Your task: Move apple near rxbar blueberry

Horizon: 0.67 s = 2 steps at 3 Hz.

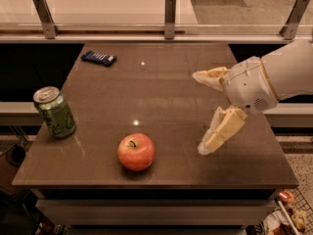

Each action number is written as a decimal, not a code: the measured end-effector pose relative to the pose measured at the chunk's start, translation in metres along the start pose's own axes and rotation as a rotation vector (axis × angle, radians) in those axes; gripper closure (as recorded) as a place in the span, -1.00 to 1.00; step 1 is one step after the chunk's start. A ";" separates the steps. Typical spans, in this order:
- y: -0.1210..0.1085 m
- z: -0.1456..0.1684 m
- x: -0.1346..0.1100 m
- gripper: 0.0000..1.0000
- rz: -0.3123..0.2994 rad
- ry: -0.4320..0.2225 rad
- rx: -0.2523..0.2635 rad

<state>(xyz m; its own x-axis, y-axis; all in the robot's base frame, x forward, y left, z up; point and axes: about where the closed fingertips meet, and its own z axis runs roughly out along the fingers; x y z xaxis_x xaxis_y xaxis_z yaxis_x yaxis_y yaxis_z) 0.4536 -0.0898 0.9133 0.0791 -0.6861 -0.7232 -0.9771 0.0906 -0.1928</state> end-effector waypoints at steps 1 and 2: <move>0.010 0.033 -0.017 -1.00 -0.025 -0.086 -0.059; 0.024 0.059 -0.023 -1.00 -0.031 -0.123 -0.120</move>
Offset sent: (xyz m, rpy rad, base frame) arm -0.0218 0.0844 -0.0477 0.1432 0.0967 0.1893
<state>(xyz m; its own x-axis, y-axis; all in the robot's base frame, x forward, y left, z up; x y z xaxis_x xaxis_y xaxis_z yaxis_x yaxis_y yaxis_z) 0.4402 -0.0293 0.8867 0.1258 -0.5929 -0.7954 -0.9898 -0.0210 -0.1408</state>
